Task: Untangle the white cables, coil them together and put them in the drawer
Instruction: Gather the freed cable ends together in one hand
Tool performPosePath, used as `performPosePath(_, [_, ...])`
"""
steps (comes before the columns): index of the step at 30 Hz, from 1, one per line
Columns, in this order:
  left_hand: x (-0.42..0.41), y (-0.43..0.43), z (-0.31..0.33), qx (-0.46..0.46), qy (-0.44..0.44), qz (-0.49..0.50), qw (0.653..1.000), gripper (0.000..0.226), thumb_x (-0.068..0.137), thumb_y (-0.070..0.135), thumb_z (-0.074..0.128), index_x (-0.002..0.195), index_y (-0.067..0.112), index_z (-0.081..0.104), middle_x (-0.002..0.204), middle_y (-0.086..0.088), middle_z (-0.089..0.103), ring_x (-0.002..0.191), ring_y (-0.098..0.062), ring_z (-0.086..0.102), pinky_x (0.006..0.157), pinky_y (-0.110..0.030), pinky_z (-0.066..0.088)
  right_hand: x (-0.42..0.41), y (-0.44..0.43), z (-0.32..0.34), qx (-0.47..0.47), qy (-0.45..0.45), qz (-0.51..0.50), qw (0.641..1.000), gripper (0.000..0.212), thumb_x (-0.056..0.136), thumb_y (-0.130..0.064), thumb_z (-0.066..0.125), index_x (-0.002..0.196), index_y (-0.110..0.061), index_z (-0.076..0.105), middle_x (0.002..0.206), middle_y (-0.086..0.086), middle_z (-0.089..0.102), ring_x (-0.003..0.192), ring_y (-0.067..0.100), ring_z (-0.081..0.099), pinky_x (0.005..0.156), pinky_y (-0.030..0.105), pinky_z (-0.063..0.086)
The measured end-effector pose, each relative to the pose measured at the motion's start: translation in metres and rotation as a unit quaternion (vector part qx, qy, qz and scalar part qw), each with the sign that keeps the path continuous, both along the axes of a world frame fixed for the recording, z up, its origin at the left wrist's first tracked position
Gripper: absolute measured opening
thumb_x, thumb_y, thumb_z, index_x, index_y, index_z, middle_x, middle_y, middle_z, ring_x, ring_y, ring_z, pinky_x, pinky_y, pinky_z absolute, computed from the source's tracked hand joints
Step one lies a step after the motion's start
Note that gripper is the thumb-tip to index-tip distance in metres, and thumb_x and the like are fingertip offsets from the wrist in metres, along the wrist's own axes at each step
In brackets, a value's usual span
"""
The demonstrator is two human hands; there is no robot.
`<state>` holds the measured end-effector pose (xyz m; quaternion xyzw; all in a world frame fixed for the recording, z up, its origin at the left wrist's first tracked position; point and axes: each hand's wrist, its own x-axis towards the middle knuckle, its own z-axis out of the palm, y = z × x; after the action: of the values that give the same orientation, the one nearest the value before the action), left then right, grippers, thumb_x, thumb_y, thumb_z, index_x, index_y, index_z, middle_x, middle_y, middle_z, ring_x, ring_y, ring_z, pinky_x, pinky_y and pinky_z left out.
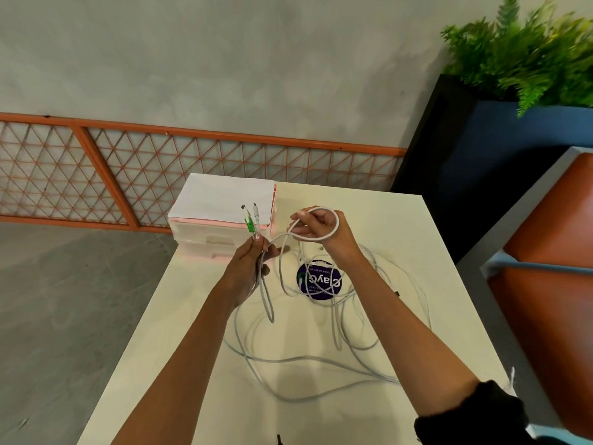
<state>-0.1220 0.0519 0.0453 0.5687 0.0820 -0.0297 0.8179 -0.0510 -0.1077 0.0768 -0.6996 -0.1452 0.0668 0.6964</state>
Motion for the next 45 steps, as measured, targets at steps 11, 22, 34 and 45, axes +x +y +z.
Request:
performPosePath(11, [0.001,0.002,0.015,-0.070,-0.012,-0.002,0.997,0.038,0.104,0.028,0.027,0.074,0.012,0.042,0.057,0.005,0.049,0.060,-0.010,0.061,0.048,-0.018,0.043,-0.028,0.000,-0.033,-0.194,0.131,0.183,0.955,0.050,0.101,-0.048,0.027,0.120,-0.016,0.059,0.110,0.001,0.070,0.107,0.012,0.063,0.103,0.037,0.038])
performPosePath(22, [-0.007,0.022,0.014,-0.117,-0.001,-0.009,0.993,0.036,0.104,0.028,0.028,0.074,0.012,0.041,0.057,0.003,0.046,0.059,-0.011,0.062,0.036,-0.015,0.033,-0.054,0.000,-0.032,-0.214,0.114,0.305,0.921,0.024,0.097,-0.024,0.054,0.116,-0.012,0.062,0.115,0.003,0.066,0.114,0.017,0.059,0.099,0.030,0.042])
performPosePath(34, [-0.018,0.036,0.010,0.037,0.019,-0.038,0.998,0.037,0.104,0.034,0.026,0.074,0.016,0.040,0.086,-0.004,0.064,0.090,-0.020,0.072,0.039,-0.014,0.028,-0.059,-0.024,-0.013,-0.222,0.078,0.322,0.917,0.015,0.097,-0.016,0.053,0.102,-0.008,0.065,0.084,-0.001,0.069,0.079,0.010,0.064,0.072,0.023,0.046])
performPosePath(45, [-0.020,0.046,0.003,0.311,0.087,-0.160,0.933,0.035,0.104,0.041,0.026,0.083,0.018,0.043,0.108,-0.006,0.068,0.089,-0.024,0.071,0.063,-0.027,0.038,-0.055,-0.092,-0.009,-0.494,0.266,0.414,0.717,0.013,0.091,-0.017,0.060,0.093,-0.026,0.070,0.085,-0.008,0.071,0.081,0.004,0.066,0.067,0.016,0.047])
